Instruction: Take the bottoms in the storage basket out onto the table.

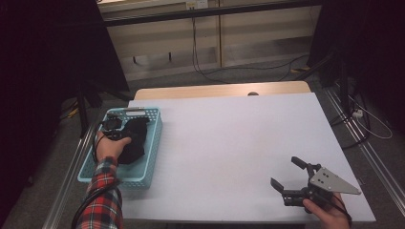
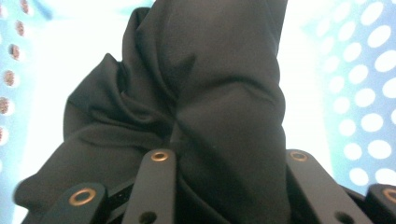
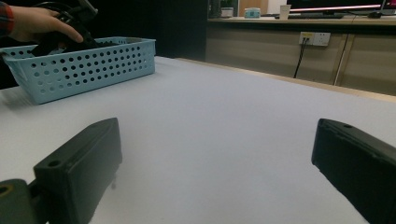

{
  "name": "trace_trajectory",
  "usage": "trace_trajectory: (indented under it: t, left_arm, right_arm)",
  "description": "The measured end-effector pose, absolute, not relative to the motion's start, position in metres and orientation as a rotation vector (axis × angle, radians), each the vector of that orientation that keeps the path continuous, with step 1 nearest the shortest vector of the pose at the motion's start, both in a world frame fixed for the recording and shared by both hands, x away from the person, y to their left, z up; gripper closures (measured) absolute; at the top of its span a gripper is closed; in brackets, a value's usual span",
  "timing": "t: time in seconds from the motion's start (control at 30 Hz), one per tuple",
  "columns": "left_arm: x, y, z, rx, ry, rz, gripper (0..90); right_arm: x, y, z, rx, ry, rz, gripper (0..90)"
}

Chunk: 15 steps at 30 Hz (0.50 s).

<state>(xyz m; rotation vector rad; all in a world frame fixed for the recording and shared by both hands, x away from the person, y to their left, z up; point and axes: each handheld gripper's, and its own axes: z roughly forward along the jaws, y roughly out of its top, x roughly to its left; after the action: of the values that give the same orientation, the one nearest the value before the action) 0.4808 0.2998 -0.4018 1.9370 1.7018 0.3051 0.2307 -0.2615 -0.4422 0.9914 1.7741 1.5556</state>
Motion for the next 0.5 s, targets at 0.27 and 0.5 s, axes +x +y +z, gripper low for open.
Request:
trace_trajectory:
  t: [0.27, 0.5]
  left_arm:
    - [0.480, 0.304, -0.375, 1.932, 1.683, 0.348, 70.2]
    - [0.481, 0.303, -0.344, 1.927, 1.653, 0.375, 70.4]
  right_arm:
    - [0.231, -0.260, -0.442, 0.988, 1.774, 1.555, 0.8]
    - [0.231, -0.259, -0.442, 0.984, 1.778, 1.556, 0.8]
